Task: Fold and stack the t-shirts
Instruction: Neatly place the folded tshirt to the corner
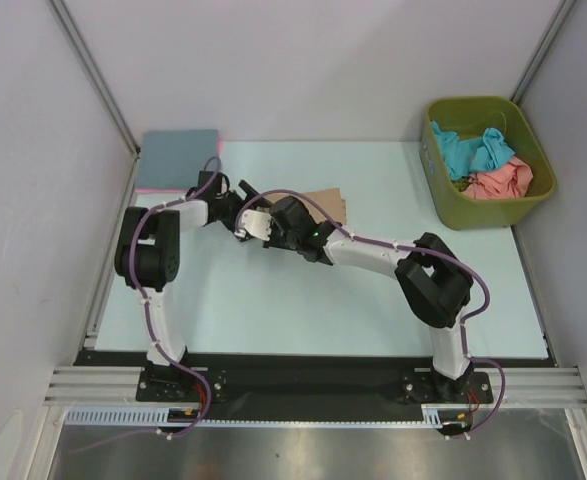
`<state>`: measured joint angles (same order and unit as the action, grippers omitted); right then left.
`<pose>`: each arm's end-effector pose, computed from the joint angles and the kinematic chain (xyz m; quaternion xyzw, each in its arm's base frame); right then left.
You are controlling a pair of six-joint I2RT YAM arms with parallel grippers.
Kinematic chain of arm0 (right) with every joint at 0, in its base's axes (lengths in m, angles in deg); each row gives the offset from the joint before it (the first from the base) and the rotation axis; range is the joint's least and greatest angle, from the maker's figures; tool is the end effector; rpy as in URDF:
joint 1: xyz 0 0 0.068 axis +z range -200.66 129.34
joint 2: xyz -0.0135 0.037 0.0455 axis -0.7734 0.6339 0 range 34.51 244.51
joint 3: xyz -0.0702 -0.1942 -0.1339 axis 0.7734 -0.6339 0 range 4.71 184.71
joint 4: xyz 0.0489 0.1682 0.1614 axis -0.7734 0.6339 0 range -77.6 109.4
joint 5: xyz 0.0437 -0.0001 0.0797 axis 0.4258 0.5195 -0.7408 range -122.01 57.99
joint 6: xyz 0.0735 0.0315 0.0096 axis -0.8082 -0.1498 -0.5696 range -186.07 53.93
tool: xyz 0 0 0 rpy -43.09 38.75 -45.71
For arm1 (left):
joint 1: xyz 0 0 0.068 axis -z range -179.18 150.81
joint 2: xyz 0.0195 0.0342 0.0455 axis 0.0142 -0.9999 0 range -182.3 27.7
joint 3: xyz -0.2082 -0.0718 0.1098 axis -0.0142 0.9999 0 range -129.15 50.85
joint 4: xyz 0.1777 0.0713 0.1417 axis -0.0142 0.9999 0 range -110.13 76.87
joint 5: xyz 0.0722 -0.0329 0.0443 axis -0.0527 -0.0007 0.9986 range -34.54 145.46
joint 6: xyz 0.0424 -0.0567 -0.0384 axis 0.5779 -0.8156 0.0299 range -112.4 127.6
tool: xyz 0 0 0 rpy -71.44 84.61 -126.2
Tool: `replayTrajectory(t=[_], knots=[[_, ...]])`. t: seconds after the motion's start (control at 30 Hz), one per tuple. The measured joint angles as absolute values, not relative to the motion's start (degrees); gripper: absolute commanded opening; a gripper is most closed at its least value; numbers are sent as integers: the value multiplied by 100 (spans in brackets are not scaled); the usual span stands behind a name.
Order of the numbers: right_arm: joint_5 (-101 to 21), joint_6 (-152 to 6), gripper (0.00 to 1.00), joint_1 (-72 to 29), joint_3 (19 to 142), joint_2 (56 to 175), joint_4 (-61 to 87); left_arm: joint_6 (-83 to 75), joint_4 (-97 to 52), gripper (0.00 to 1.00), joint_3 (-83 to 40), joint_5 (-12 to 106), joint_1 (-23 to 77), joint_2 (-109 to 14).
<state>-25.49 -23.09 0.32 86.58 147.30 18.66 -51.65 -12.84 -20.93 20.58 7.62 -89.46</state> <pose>0.2864 0.3409 0.1832 -0.6365 0.6285 -0.0198 0.4465 0.3969 -0.0875 0.1050 -0.3133 0.8532 -0.4045 0.1012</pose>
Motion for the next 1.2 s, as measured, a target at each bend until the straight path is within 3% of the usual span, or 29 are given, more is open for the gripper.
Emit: replayTrajectory(t=[0.4,0.6,0.67,0.77,0.83,0.87,1.0,1.2], knots=[[-2855,-2654,0,-138,8660,14603,1975,-5600,-1125,96,-3293,2072,944,-9779],[-2981,-2800,2,-215,8682,14520,1989,-5532,-797,81,-3755,2117,944,-10052],[-3005,-2868,4,-217,8682,14516,1991,-5486,-712,68,-3894,2152,944,-10135],[-3045,-3019,13,-215,8682,14516,2004,-5243,-532,41,-4137,2373,946,-10295],[-3137,-3194,28,-215,8684,14499,2058,-5034,-403,11,-4334,2515,944,-10439],[-3178,-3303,43,-213,8684,14472,2102,-4929,-336,0,-4423,2590,946,-10496],[-3233,-3683,75,-127,8680,14247,2246,-4367,-30,1,-5020,2808,970,-10719],[-3058,-4595,83,-110,8428,13253,2902,-3276,276,0,-5499,3383,992,-10728]])
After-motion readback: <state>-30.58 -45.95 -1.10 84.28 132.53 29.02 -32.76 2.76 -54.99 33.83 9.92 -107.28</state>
